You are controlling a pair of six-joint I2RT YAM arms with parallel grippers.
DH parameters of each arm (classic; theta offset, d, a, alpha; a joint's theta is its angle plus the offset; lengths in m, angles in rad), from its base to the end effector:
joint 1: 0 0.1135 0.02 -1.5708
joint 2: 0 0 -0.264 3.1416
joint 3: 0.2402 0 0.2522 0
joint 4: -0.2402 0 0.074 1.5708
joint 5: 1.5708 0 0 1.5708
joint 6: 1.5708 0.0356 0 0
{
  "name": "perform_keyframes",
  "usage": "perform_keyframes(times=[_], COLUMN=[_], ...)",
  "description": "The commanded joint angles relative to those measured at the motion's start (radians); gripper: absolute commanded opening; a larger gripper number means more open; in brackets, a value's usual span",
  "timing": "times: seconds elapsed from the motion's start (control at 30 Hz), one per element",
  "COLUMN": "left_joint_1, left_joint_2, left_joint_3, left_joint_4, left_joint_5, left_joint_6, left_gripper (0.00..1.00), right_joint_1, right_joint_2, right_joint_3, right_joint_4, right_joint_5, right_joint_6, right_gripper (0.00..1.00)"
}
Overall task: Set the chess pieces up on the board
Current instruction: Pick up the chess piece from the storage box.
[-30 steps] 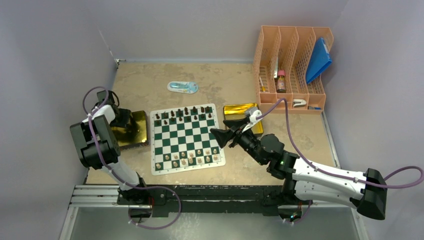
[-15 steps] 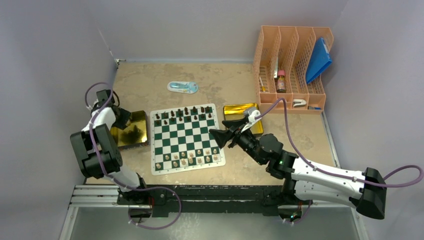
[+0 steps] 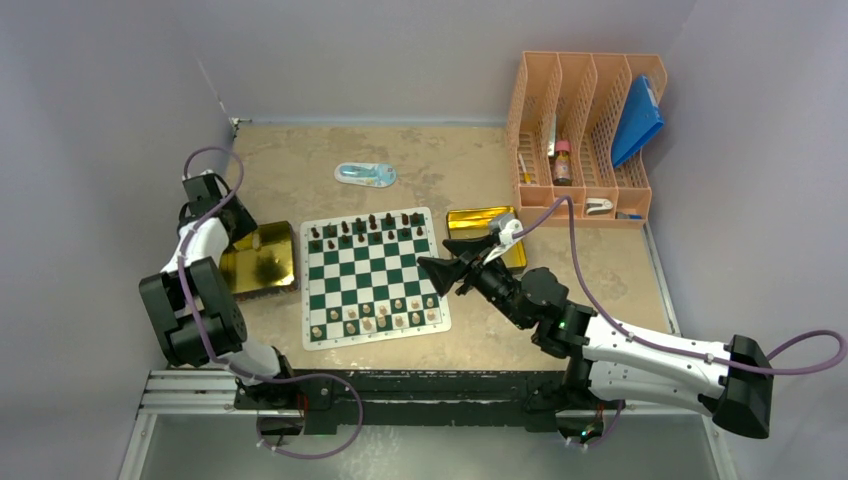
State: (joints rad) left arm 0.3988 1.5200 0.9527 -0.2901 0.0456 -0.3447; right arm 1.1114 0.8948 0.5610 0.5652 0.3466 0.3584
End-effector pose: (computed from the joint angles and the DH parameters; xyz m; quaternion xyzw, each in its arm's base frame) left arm 0.2929 0.1216 0.2133 -0.3329 0.8757 -0.0119 0.3495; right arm 0.1042 0.1833 0.3205 -0.0991 0.6183 0.4384 0.6447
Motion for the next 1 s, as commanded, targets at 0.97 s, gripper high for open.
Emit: perform_keyframes(times=[0.97], left_joint_1=[0.007], left_joint_2=[0.19], left_joint_3=[0.069], left_joint_4=[0.024], left_joint_5=[0.074], left_joint_6=[0.143], left_gripper=[0.1], right_joint_1=[-0.004], right_joint_2=[-0.082], right_joint_3=[0.034], right_joint_4=[0.047], right_joint_5=[-0.017], right_joint_6=[-0.021], right_gripper=[0.72])
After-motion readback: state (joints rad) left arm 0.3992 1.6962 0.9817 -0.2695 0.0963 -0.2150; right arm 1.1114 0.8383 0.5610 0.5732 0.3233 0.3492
